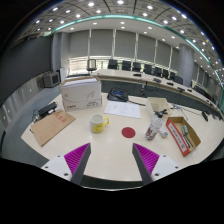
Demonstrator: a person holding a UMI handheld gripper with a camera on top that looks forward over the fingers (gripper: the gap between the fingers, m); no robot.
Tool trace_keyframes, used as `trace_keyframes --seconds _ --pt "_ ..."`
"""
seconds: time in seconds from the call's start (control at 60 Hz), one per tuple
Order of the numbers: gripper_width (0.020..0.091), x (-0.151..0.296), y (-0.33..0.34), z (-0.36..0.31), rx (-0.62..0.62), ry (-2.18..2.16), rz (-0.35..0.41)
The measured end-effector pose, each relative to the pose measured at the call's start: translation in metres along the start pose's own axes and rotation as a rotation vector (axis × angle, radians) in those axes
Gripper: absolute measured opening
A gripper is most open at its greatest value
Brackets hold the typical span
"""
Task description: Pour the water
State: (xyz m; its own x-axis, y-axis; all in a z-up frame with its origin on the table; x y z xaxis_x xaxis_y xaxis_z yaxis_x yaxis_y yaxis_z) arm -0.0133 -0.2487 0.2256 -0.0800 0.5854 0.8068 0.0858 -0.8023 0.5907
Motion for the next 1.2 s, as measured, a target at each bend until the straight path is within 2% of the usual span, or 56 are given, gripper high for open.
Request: trace_keyframes --seconds 0.167,0.45,0.617,0.767,0.833,0.967,1.067,1.2 --pt "0.0863 -0.01 -0.046 0.09 -0.02 -0.011 0.011" --pt "0.0862 -0.01 -0.162 0.224 -0.061 -0.019 0.116" --pt "0.086 -0.001 -0.237 0.249 -0.027 -0.056 0.157" --pt "0.0847 0.006 -0.287 0.245 0.017 -0.084 0.194" --pt "0.0797 0.006 -0.302 0.242 0.028 -0.074 0.202" --pt "0.057 0.008 -0.315 0.24 0.018 -0.062 0.217" --pt "0.0526 0.008 -0.316 0.237 0.034 -0.061 0.218" --pt "0.0439 0.01 -0.314 0.241 -0.008 -0.024 0.218"
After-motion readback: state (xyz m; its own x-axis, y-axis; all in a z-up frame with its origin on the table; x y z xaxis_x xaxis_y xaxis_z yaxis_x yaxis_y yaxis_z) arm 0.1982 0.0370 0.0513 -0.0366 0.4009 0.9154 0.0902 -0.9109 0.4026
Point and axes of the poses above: the point between the fingertips, and its own axes, seen from behind it with the camera up: z to the right, x up, y backward, against the way the camera looks, the point moved 1 cm from there along y, backward, against the way the camera looks, and after that the axes turned 3 degrees about -y, right-handed, at the moved point
